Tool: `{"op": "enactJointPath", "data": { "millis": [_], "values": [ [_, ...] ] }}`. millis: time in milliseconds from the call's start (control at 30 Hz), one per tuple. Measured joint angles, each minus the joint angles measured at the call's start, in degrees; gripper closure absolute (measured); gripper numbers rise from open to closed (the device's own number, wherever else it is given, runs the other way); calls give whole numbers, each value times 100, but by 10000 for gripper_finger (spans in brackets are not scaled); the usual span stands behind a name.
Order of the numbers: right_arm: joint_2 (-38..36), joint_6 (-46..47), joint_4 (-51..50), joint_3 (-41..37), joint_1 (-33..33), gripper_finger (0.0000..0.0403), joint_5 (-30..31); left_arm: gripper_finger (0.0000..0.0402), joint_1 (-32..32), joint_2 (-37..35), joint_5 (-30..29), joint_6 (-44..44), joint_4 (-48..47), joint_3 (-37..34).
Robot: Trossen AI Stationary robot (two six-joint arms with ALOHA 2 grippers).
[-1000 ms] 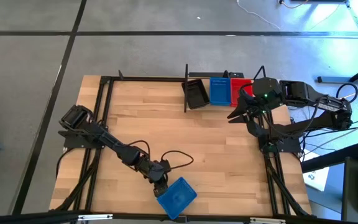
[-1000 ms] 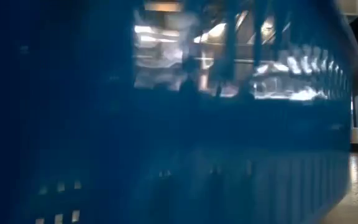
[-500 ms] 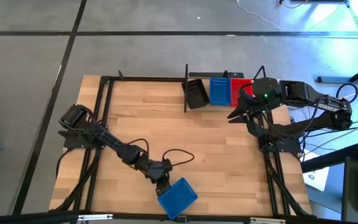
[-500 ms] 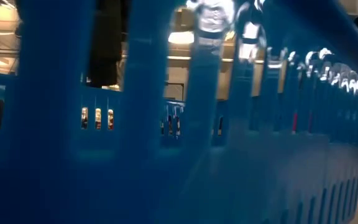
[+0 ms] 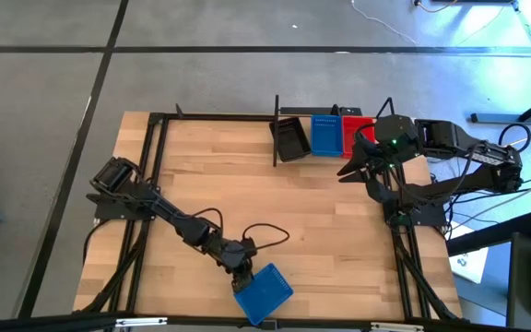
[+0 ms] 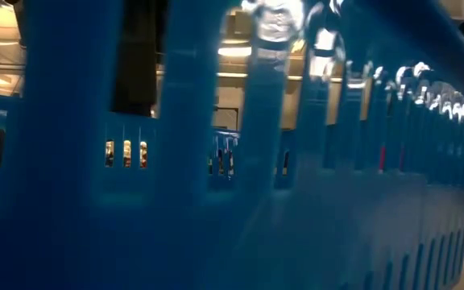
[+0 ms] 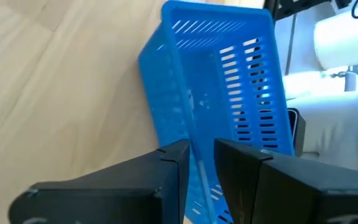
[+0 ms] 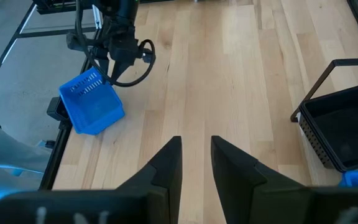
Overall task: Stack baskets on shelf by color
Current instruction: Stack the blue bin on top of the other stacked blue bin on the shelf
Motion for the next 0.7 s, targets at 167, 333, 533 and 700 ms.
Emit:
{"op": "enactJointPath", "data": {
  "millis": [167,333,533,700],
  "values": [
    [-1,-1,1,0,0,320,0,336,0,0,-42,109,0,0],
    [0,-1,2,0,0,320,0,336,17,119,-44,78,-26,1],
    [0,-3,2,0,0,320,0,336,20,214,-33,-146,41,2],
    [0,-53,2,0,0,320,0,336,20,214,-39,-223,83,2]
  ]
}}
